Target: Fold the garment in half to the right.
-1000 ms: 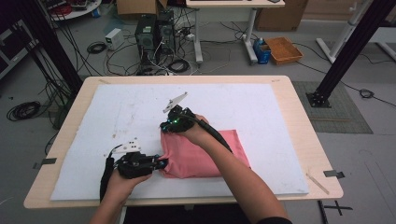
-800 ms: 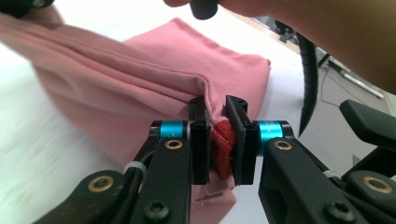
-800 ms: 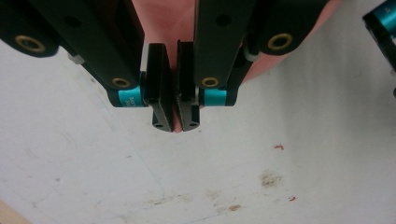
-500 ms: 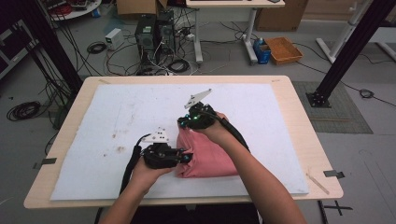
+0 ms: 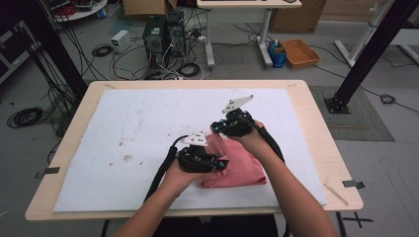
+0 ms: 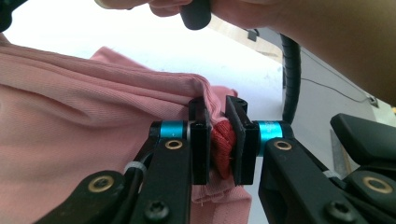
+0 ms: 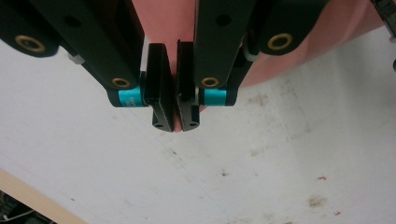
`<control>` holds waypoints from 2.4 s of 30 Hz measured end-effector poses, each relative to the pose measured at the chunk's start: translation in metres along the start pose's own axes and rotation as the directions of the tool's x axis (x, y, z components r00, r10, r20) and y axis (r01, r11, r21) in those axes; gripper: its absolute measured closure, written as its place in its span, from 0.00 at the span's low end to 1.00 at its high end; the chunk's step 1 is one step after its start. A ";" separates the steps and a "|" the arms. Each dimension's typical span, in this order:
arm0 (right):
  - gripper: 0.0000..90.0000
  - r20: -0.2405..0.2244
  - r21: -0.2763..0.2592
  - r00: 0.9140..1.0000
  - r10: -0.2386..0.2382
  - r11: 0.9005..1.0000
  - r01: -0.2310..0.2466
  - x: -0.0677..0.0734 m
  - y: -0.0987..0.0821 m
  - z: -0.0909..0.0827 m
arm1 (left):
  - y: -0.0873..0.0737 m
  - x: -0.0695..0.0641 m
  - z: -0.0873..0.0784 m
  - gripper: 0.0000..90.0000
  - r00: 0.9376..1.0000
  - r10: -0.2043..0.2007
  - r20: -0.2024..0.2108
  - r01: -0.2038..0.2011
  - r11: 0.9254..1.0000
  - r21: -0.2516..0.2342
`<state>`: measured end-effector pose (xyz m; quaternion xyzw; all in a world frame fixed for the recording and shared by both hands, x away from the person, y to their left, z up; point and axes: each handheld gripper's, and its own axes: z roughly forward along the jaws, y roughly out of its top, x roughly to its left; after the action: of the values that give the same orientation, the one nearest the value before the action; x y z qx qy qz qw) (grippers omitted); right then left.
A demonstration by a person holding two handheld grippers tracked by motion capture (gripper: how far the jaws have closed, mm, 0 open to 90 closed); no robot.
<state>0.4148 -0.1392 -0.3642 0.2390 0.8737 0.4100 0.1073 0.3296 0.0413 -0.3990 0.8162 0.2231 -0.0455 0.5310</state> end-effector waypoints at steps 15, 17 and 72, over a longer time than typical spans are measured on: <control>0.96 0.073 0.010 0.994 0.078 0.997 -0.079 -0.022 -0.044 -0.030 | 0.014 -0.005 0.059 0.89 0.998 0.009 0.059 -0.013 0.998 0.064; 0.96 0.079 0.011 0.993 0.090 0.996 -0.091 -0.024 -0.050 -0.033 | 0.014 -0.005 0.065 0.89 0.998 0.007 0.064 -0.012 0.997 0.071; 0.88 0.085 0.046 0.988 0.130 0.990 -0.134 0.049 -0.146 -0.076 | -0.055 0.039 -0.077 0.47 0.947 -0.095 -0.308 0.081 0.995 -0.058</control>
<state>0.2948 -0.2452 -0.4270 0.3154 0.8612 0.3833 0.1093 0.3296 0.1405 -0.4241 0.7905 0.3409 0.0643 0.5048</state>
